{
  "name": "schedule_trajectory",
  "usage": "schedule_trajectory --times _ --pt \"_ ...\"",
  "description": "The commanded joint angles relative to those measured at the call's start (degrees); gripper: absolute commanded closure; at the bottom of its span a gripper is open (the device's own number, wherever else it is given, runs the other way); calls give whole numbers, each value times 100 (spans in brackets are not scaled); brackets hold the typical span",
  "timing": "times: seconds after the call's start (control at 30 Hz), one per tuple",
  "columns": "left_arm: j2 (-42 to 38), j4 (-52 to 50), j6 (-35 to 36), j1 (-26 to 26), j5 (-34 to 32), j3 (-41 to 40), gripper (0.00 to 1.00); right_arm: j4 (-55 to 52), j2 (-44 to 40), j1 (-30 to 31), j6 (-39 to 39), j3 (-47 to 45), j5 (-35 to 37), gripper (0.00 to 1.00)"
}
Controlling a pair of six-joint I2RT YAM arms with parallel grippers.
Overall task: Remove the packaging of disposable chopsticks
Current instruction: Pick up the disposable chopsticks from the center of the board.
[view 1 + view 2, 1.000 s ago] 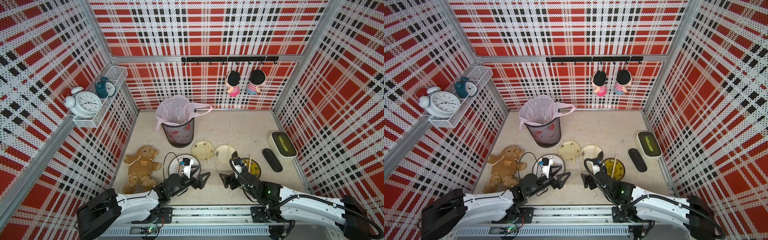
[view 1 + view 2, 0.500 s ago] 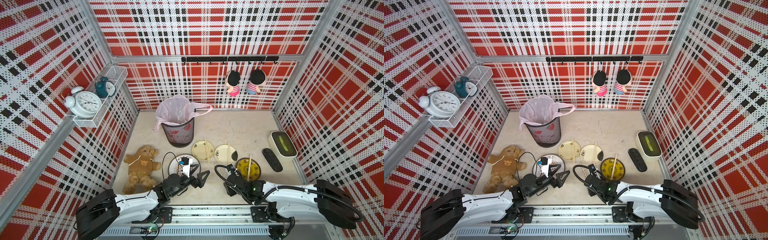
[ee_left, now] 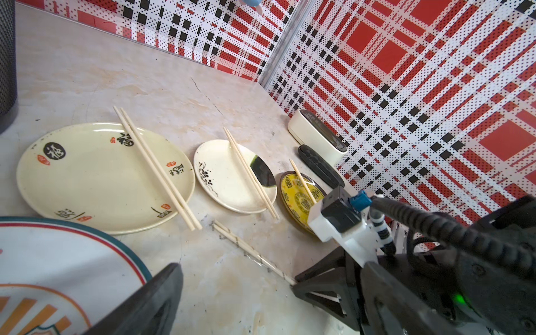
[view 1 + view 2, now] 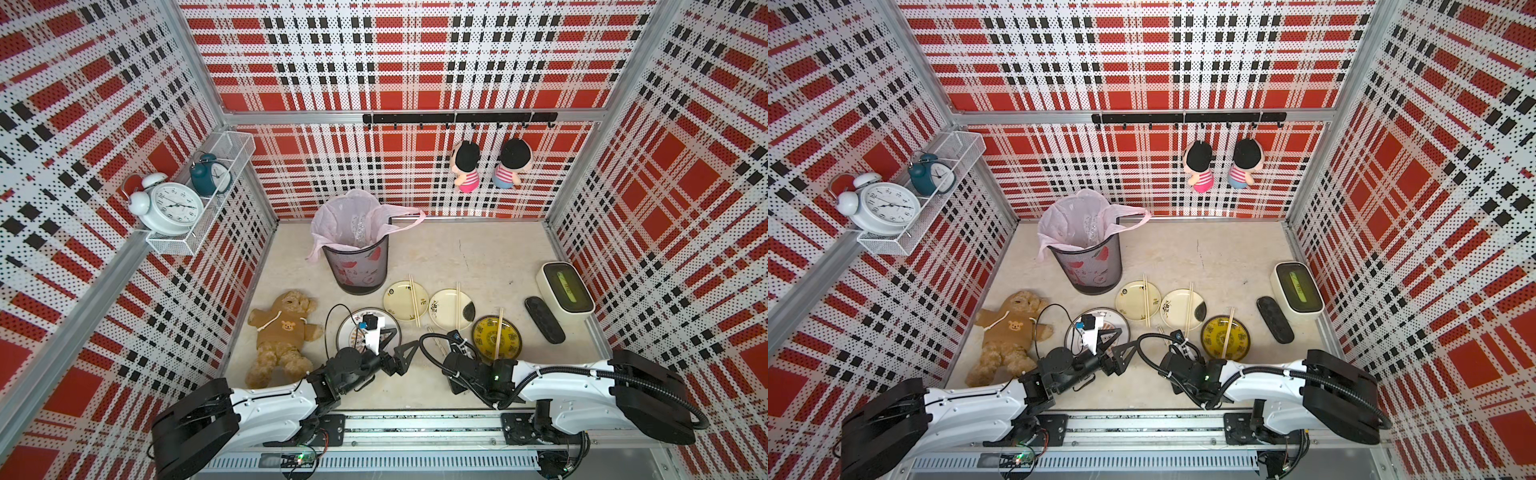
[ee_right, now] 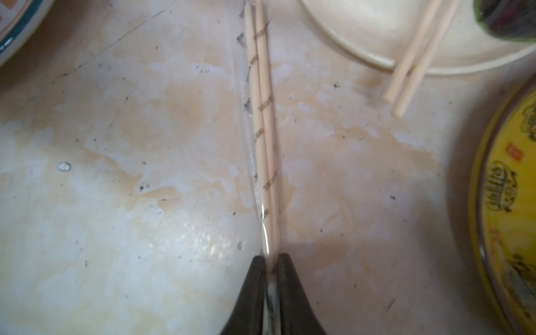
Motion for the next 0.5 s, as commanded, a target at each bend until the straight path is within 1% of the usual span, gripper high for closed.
schedule_trajectory --times 0.0,0.2,0.3,0.37,0.47 --pt "-27 -41 116 -8 -84 63 2 -442 -315 79 33 -31 -170 91" --pt "35 82 59 50 -13 79 2 -442 -1050 79 -91 -64 -101 97" --pt "-3 424 6 63 168 15 2 -211 -1495 79 -253 -123 -141 98" --pt "-101 639 -57 67 303 -6 0 -169 -1797 79 -318 -120 30 99" --pt "-236 966 -153 46 354 -18 2 256 -2257 79 -682 -171 137 100"
